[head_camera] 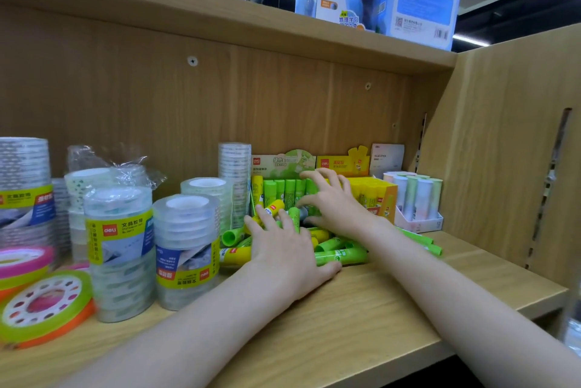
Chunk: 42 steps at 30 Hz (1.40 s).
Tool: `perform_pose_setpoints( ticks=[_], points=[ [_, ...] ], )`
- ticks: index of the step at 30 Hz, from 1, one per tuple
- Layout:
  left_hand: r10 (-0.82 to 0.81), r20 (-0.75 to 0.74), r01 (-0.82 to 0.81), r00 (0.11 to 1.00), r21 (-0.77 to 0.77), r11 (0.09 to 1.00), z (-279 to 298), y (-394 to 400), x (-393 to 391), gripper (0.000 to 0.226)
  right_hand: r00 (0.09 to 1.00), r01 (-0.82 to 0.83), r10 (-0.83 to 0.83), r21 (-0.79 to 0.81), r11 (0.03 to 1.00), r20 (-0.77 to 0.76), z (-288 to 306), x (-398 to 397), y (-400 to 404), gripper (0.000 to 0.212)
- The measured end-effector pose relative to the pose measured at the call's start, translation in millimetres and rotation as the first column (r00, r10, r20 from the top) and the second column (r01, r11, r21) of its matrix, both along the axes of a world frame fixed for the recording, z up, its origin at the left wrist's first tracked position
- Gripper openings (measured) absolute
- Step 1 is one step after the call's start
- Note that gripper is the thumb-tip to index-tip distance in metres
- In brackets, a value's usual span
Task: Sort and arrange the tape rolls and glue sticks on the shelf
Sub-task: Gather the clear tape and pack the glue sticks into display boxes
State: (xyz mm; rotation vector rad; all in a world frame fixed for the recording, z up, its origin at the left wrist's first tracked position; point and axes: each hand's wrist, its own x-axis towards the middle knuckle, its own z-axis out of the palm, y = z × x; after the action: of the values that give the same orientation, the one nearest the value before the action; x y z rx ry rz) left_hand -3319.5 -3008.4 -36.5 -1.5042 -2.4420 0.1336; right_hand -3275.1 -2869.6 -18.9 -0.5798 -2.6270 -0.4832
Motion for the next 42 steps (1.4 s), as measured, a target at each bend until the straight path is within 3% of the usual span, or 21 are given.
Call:
perform_pose_setpoints(
  ticks=[2,6,9,11,14,18,20,22,25,29,33,36,42],
  points=[
    [-0.002,0.002,0.002,1.000,-0.002,1.000,0,-1,0,0.086,0.998,-0.038,0.038,-0.008,0.999,-0.041,2,-5,1,0.025],
    [-0.013,0.000,0.013,1.000,-0.016,1.000,2,-2,2,0.084,0.922,-0.253,0.180,-0.180,0.951,-0.344,15,9,14,0.025],
    [-0.026,-0.002,0.026,1.000,-0.031,0.999,2,-2,1,0.085,0.826,-0.451,0.174,-0.444,0.774,-0.536,25,28,13,0.019],
    [-0.055,-0.001,0.055,0.998,-0.038,0.998,2,-1,-1,0.086,0.700,-0.587,0.082,-0.506,0.632,-0.710,30,37,9,0.014],
    [-0.140,-0.009,0.140,0.990,-0.008,0.990,3,-1,-5,0.082,0.436,-0.719,-0.122,-0.427,0.548,-0.892,36,49,6,0.008],
    [-0.281,0.043,0.279,0.959,0.039,0.960,4,-2,-8,0.076,0.222,-0.840,-0.346,-0.359,0.407,-0.912,29,70,4,0.015],
    [-0.295,0.062,0.293,0.953,0.046,0.955,4,-2,-8,0.077,0.176,-0.886,-0.451,-0.340,0.314,-0.875,24,86,4,0.018],
    [-0.282,0.051,0.281,0.958,0.031,0.959,4,0,-6,0.079,0.169,-0.893,-0.508,-0.349,0.283,-0.844,20,102,9,0.017],
    [-0.247,0.011,0.247,0.969,0.003,0.969,9,8,1,0.085,0.191,-0.828,-0.495,-0.410,0.383,-0.848,13,122,21,0.015],
    [-0.254,0.032,0.252,0.967,0.060,0.966,8,28,15,0.088,0.277,-0.572,-0.447,-0.520,0.635,-0.851,5,136,37,0.013],
    [-0.255,0.094,0.251,0.962,0.047,0.967,2,42,23,0.078,0.250,-0.339,-0.411,-0.477,0.811,-0.877,3,141,54,0.023],
    [-0.250,0.096,0.246,0.963,0.046,0.968,2,47,23,0.077,0.295,-0.245,-0.333,-0.408,0.880,-0.896,13,135,57,0.033],
    [-0.296,0.068,0.291,0.953,0.068,0.954,-1,48,21,0.074,0.482,-0.120,-0.144,-0.227,0.966,-0.865,33,117,63,0.016]
  ],
)
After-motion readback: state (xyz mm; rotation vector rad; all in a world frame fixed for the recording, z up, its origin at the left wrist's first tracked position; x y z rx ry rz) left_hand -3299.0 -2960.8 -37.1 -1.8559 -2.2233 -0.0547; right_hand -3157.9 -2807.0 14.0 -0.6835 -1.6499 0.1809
